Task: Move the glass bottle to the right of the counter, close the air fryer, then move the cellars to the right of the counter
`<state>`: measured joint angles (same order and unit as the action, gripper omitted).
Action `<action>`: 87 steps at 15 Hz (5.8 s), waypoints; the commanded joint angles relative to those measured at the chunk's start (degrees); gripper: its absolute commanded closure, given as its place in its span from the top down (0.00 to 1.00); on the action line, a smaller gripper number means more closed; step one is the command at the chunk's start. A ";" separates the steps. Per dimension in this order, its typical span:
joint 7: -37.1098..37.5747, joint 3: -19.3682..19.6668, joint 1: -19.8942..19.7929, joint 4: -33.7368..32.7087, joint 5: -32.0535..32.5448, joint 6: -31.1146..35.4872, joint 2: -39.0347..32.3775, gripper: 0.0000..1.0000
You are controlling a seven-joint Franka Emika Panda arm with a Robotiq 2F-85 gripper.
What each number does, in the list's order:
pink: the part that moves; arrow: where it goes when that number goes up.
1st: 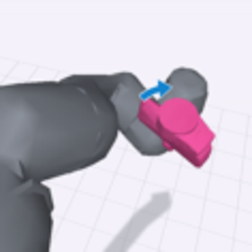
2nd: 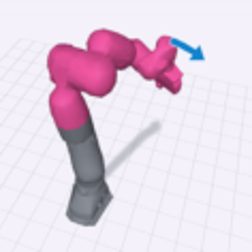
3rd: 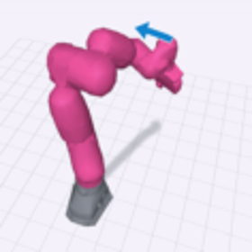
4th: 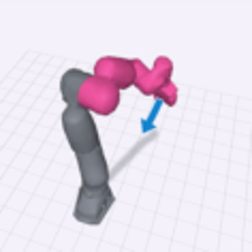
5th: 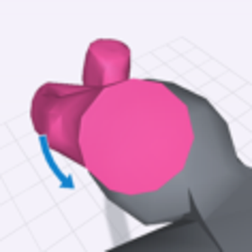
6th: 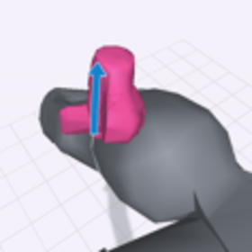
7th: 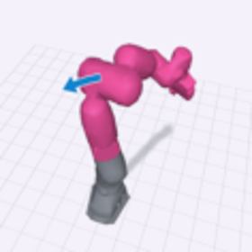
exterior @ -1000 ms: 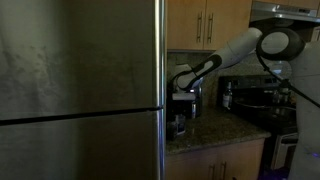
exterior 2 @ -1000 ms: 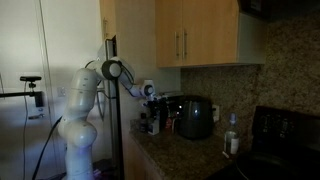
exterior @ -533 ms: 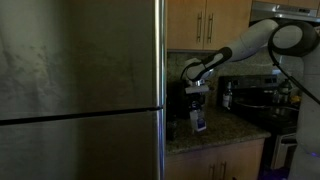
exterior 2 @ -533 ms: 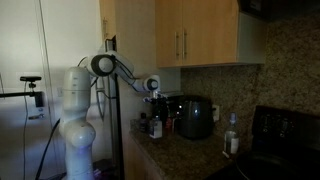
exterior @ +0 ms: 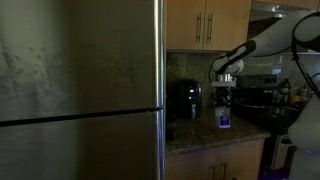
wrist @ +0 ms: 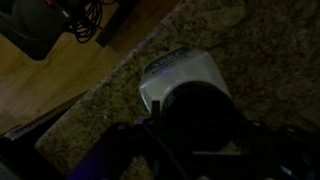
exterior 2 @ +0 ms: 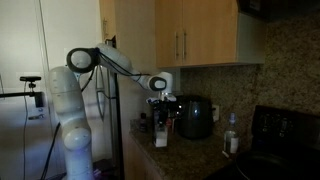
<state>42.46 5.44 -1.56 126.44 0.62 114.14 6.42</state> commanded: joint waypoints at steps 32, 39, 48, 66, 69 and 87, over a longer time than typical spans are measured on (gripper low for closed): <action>32.43 11.38 -17.49 -45.77 -16.83 3.81 -42.25 0.31; 39.70 11.34 -20.06 -48.64 -16.72 5.12 -44.73 0.31; 31.27 10.90 -15.93 -30.01 -15.09 18.01 -26.39 1.00; 5.03 2.16 -7.29 1.19 -17.65 -1.80 8.84 1.00; 4.49 -3.31 -2.60 4.88 -18.37 -2.34 13.42 1.00; 4.20 -13.42 7.20 -0.21 -22.06 -2.19 6.89 1.00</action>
<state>46.69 -7.59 6.01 126.32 -21.38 112.09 13.32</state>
